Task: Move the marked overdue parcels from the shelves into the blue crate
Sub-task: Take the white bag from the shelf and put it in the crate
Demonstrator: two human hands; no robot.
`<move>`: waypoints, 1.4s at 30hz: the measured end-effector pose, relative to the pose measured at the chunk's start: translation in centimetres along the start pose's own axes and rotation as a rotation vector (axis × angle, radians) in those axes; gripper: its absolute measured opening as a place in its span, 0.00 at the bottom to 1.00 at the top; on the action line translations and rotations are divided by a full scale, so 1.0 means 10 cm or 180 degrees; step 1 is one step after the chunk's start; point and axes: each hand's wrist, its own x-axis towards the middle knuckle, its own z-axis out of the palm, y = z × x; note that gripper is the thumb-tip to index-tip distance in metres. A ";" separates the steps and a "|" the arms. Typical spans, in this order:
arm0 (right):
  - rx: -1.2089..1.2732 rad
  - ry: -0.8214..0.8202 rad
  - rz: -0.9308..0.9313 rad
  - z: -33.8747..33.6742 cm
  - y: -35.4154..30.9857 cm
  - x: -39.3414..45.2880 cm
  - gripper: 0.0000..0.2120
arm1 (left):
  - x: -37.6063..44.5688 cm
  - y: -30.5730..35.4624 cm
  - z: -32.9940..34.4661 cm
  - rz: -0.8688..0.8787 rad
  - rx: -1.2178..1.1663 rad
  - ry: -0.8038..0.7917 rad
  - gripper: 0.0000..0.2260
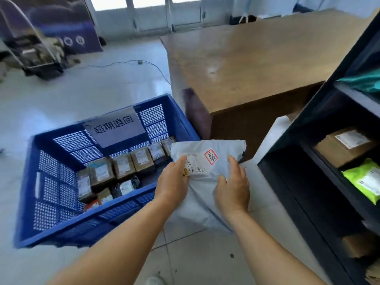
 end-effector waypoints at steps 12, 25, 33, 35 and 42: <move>-0.0330 -0.0618 -0.0400 1.18 -0.98 0.27 0.28 | 0.52 -1.18 -0.70 -0.0533 -0.0104 0.0243 0.26; -0.0673 -0.1258 -0.0540 2.28 -1.10 1.42 0.26 | 1.74 -1.83 -0.43 -0.1209 -0.0134 0.0055 0.24; -0.1068 -0.1795 -0.0475 3.17 -0.74 2.17 0.25 | 2.47 -2.38 0.19 -0.1771 -0.0269 -0.0262 0.25; -0.1207 -0.1909 -0.0451 3.40 -0.57 2.28 0.25 | 2.54 -2.53 0.41 -0.1872 -0.0389 -0.0355 0.25; -0.1573 -0.2299 -0.0175 4.12 0.04 2.33 0.25 | 2.66 -3.20 1.10 -0.2102 -0.0561 -0.0674 0.19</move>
